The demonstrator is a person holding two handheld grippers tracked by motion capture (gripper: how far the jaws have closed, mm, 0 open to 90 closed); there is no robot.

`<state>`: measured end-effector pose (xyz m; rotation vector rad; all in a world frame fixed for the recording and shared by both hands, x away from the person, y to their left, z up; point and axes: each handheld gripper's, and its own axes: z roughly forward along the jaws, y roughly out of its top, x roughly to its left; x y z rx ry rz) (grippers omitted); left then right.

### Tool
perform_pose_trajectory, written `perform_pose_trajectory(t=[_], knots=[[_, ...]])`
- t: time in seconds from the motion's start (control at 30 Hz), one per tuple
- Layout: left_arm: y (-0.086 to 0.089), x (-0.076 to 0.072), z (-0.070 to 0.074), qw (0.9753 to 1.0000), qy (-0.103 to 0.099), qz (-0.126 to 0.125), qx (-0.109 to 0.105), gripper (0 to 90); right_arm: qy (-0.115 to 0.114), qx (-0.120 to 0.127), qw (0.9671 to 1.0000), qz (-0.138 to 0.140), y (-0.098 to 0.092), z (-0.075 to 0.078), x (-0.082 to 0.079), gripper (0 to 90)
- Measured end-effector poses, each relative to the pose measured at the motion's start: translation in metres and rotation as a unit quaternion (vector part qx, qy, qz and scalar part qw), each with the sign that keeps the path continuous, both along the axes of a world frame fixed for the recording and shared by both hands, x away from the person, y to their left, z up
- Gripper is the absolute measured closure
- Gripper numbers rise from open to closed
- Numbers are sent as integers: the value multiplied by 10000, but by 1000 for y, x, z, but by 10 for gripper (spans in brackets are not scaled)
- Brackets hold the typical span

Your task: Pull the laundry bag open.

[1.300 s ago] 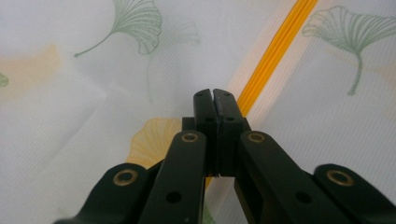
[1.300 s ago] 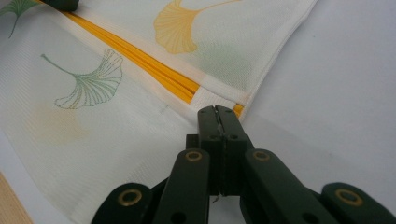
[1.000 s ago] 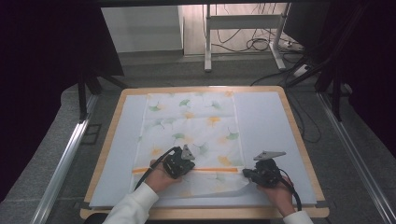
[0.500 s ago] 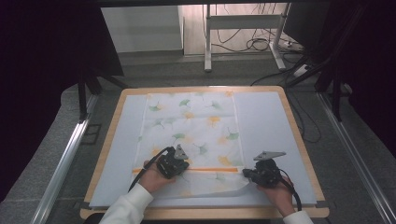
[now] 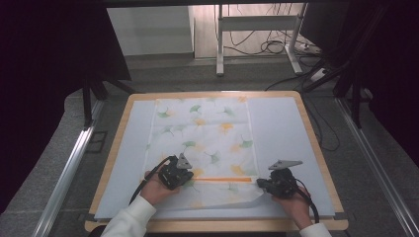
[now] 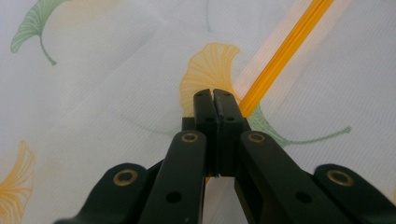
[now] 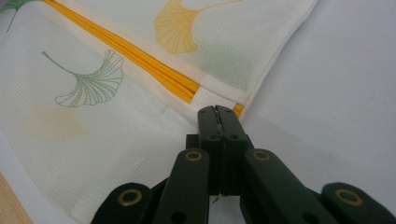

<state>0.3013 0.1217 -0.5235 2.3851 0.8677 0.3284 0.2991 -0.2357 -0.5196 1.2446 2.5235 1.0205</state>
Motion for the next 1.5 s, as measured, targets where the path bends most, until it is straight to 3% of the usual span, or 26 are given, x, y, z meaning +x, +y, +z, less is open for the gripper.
perform_pose_trajectory(t=[0.87, 1.5], knots=[[20, -2, 0, 9999, 50, 127, 29, 900, 2, -9, 10000, 0, 0, 0, 0, 892], [41, -6, -1, 9993, 86, 360, 33, 900, 2, -14, 10000, 5, 0, 0, 0, 892]])
